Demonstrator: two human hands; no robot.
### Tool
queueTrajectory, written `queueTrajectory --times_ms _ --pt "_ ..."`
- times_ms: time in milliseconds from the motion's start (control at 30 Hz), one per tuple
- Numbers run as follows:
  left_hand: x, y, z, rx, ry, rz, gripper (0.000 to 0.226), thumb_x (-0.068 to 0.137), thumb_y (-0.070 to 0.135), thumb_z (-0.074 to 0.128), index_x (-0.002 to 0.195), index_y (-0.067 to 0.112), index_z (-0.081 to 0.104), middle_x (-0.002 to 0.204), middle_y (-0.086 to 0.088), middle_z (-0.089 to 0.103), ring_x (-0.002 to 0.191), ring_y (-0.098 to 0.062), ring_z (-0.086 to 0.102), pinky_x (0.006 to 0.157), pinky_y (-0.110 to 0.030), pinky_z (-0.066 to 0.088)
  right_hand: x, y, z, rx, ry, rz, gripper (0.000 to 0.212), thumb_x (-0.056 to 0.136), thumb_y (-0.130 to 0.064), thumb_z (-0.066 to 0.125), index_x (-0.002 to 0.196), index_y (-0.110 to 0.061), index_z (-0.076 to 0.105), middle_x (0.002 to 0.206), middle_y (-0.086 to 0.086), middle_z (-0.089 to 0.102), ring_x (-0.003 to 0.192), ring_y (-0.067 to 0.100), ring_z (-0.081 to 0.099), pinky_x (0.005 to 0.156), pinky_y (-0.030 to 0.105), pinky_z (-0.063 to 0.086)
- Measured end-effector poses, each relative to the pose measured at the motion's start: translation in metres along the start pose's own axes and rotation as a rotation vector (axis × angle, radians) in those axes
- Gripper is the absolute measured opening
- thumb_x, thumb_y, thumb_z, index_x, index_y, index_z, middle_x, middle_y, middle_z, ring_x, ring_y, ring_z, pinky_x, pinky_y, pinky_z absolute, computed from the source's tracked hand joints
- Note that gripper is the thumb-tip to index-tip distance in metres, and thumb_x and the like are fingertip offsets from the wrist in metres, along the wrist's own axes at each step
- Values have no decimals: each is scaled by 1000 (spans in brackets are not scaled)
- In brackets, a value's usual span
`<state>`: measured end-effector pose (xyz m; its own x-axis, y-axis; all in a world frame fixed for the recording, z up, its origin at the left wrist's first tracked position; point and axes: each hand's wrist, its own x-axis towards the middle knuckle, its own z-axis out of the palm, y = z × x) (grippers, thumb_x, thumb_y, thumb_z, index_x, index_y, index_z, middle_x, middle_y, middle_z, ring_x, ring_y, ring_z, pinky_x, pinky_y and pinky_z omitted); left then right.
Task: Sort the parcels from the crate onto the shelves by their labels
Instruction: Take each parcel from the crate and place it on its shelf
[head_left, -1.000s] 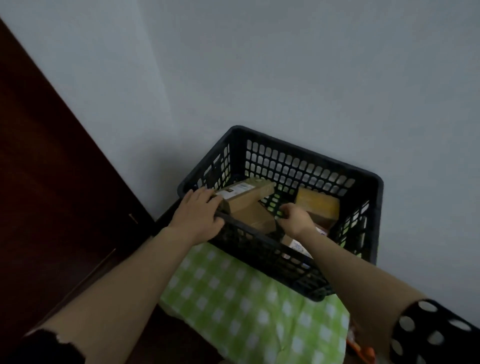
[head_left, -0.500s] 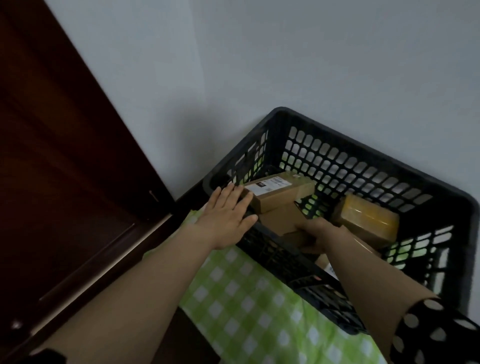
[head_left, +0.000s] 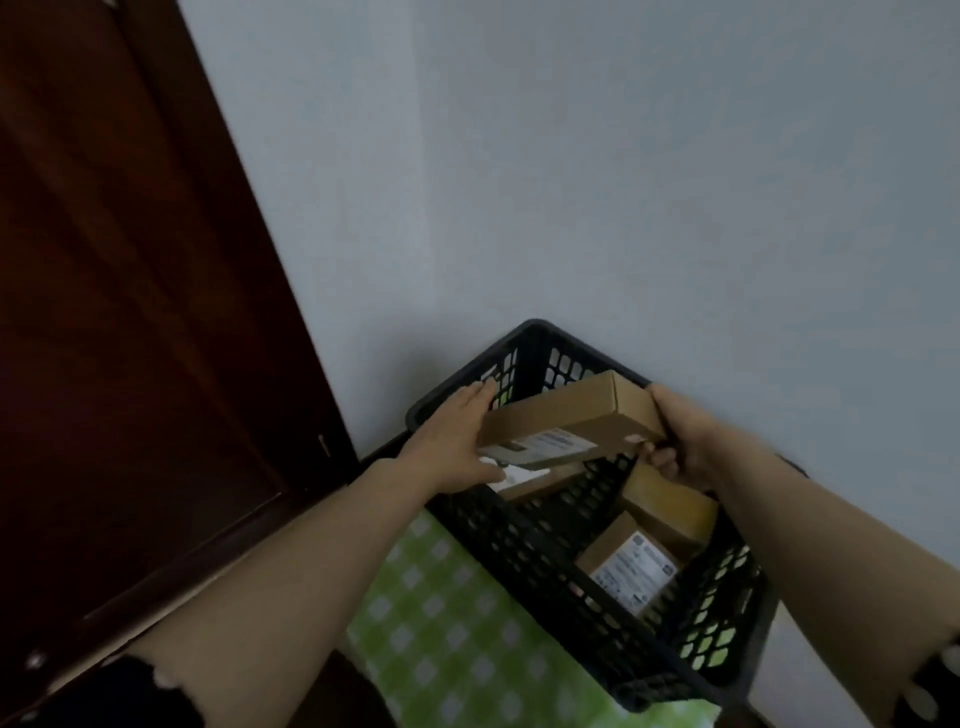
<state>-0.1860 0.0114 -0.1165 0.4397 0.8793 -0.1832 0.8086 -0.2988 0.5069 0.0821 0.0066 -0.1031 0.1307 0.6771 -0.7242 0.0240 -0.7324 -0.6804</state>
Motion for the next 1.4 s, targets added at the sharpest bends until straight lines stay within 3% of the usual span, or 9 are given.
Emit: queueTrajectory --times_ms 67,233,300,367,467,567,700,867,1400 --pt "-17 12 -16 -5 84 18 108 74 39 77 153 20 5 156 -2 19 142 -21 19 115 -40 24 -22 -13 6 -87 -97 -29 57 93 -50 28 70 -9 60 46 1 44 29 7 26 33 9 19" --pt "-83 19 -58 -151 295 -86 58 78 25 75 131 19 51 125 1 57 113 -16 54 94 -32 46 -74 -37 43 -102 -278 -89 57 86 -57 31 67 -12 61 49 -2 41 32 7 25 35 11 17" --pt "-112 11 -71 -372 329 -195 50 74 20 79 120 14 59 117 0 64 106 -16 60 93 -33 49 -90 -41 63 -98 -327 -169 64 86 -65 30 87 -10 64 60 4 52 43 12 40 40 17 26" --pt "-142 3 -81 -678 329 -252 42 74 15 79 113 9 64 110 -3 69 103 -18 65 94 -38 51 -106 -39 89 -192 -358 -275 69 88 -68 32 111 -10 60 85 11 65 69 20 59 55 27 41" --pt "-183 -8 -92 -965 364 -272 33 81 9 71 113 7 65 106 -4 72 92 -13 70 78 -27 57 -134 -28 139 -200 -522 -432 52 87 -57 49 115 -15 62 100 6 69 89 20 62 80 35 47" --pt "-224 -24 -101 -1085 435 -285 24 85 6 66 109 8 66 107 -5 71 84 -7 70 64 -18 54 -153 -15 186 -173 -631 -551 37 82 -27 68 116 -15 62 109 3 70 100 20 64 96 40 47" --pt "-272 -53 -109 -1170 499 -307 24 85 6 64 109 8 66 108 -5 71 89 -10 69 72 -19 56 -164 -7 236 -195 -661 -616 51 81 -1 68 129 -10 53 110 5 70 102 19 66 85 35 54" --pt "-311 -76 -114 -1197 567 -319 29 85 4 64 113 8 63 107 -6 72 90 -11 70 73 -20 57 -175 1 281 -233 -698 -624 60 80 3 69 134 -7 46 115 10 68 109 26 63 97 44 49" --pt "-371 -120 -121 -1159 631 -355 34 85 3 64 117 11 58 110 -5 71 100 -14 68 80 -21 56 -186 14 355 -314 -760 -639 55 78 4 71 128 -9 51 113 9 68 109 26 63 101 50 45"
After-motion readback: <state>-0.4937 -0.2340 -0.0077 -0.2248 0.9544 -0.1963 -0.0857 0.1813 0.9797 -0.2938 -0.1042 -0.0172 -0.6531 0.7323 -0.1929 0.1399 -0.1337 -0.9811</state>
